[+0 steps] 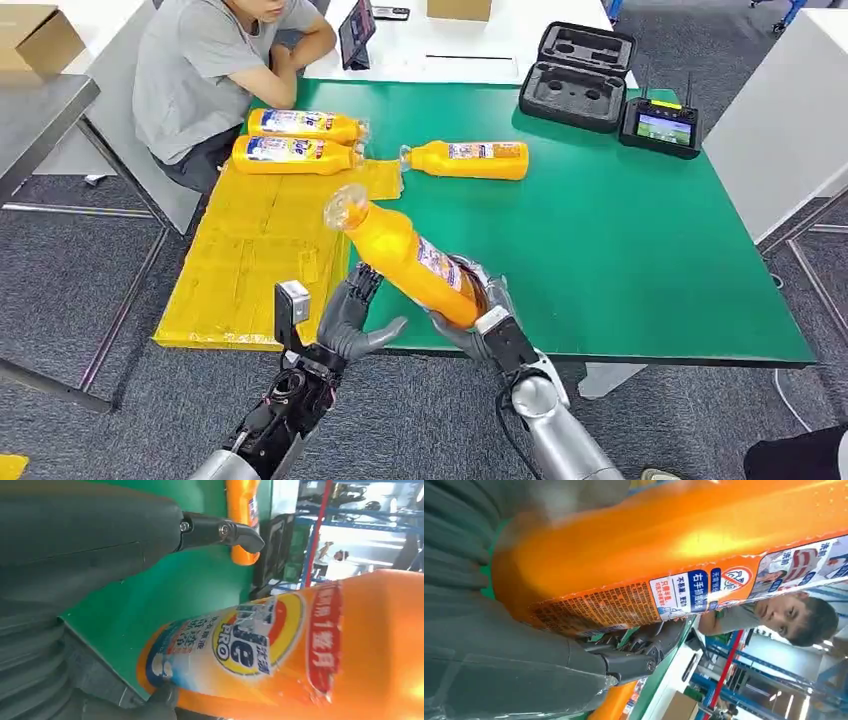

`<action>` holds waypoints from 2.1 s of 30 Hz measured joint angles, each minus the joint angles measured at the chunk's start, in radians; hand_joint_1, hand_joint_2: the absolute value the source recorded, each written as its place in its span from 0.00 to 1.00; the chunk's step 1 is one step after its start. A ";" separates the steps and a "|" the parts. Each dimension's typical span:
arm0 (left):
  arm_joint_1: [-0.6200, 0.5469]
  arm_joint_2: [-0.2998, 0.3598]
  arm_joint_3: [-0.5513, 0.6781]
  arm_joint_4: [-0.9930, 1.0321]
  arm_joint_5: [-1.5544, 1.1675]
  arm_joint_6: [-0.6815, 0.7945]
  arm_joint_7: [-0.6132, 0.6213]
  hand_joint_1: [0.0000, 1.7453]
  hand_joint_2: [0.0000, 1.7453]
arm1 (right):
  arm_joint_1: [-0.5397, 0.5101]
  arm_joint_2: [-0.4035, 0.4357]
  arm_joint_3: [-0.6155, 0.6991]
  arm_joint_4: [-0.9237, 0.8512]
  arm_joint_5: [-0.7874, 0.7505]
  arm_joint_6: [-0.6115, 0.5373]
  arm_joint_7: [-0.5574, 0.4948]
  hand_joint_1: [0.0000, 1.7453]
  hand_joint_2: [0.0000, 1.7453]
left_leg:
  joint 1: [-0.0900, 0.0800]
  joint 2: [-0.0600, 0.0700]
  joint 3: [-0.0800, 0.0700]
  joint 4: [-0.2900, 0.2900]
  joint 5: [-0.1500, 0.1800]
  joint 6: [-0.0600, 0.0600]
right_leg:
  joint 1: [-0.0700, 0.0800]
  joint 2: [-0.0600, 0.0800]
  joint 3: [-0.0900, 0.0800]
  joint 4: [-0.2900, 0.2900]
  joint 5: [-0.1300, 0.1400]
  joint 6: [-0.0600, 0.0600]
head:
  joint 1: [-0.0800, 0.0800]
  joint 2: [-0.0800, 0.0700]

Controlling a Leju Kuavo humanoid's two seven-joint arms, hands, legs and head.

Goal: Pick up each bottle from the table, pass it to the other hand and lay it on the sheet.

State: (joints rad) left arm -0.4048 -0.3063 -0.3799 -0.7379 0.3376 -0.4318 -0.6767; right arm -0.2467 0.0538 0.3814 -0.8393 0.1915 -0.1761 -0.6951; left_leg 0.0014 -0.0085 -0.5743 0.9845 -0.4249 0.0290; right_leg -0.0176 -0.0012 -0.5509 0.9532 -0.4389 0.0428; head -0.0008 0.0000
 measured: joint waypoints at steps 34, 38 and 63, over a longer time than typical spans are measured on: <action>-0.022 0.007 0.018 0.036 0.053 -0.053 0.006 0.00 1.00 | 0.008 -0.037 0.117 0.017 -0.031 -0.129 0.000 1.00 1.00 | 0.000 0.000 0.000 0.000 0.000 0.000 | 0.000 0.000 0.000 0.000 0.000 0.000 | 0.000 0.000; -0.022 0.007 0.017 0.036 0.052 -0.058 0.006 0.00 1.00 | 0.008 -0.040 0.117 0.017 -0.031 -0.129 0.000 1.00 1.00 | 0.000 0.000 0.000 0.000 0.000 0.000 | 0.000 0.000 0.000 0.000 0.000 0.000 | 0.000 0.000; -0.003 0.005 -0.014 -0.009 0.217 -0.272 0.127 0.00 1.00 | -0.019 -0.021 0.127 0.044 -0.030 -0.093 0.000 1.00 1.00 | 0.000 0.000 -0.001 0.000 0.000 0.000 | 0.000 0.000 0.000 0.000 0.000 0.000 | 0.000 0.000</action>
State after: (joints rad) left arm -0.4078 -0.3014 -0.3937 -0.7465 0.5547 -0.7039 -0.5501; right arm -0.2655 0.0332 0.5081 -0.7954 0.1617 -0.2693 -0.6950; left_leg 0.0014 -0.0088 -0.5748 0.9846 -0.4249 0.0290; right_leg -0.0176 -0.0014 -0.5510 0.9533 -0.4389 0.0428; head -0.0008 0.0000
